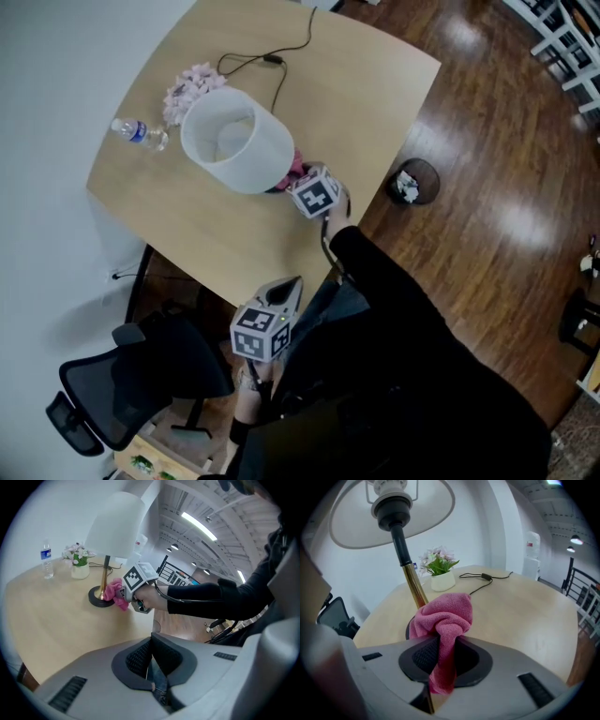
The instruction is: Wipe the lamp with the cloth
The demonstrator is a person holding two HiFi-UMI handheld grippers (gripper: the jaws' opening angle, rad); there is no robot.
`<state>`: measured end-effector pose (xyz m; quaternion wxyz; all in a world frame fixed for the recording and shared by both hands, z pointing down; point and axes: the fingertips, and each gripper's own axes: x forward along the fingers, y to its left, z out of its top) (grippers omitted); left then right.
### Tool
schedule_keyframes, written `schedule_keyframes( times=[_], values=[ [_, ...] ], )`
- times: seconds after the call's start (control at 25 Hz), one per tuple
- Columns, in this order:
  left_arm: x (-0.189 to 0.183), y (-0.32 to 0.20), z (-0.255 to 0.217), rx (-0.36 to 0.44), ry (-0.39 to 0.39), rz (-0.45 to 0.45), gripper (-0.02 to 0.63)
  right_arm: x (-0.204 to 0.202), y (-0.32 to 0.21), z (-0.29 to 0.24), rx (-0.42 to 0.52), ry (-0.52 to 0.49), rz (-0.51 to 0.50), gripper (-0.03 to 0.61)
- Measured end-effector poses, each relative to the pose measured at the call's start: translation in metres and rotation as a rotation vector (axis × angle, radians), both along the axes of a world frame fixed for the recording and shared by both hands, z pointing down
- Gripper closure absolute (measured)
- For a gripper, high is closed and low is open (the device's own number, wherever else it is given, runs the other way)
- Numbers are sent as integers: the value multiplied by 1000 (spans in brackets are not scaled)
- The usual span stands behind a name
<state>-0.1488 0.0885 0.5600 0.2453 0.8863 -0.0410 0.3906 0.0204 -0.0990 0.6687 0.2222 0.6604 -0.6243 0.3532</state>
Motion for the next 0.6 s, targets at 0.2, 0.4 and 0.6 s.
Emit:
schedule_keyframes(
  times=[0.2,0.4,0.6],
  values=[
    [5,-4,24,-29,-30,-26,612,17,-22,1,-4,68,-111,512],
    [36,-23,38,-37,-79,-148,612,27,-30,-2,62,88,-286,512],
    [88,-36,45,-92,-106,-308,612,22,-39,-9,102,59,-562,511]
  ],
)
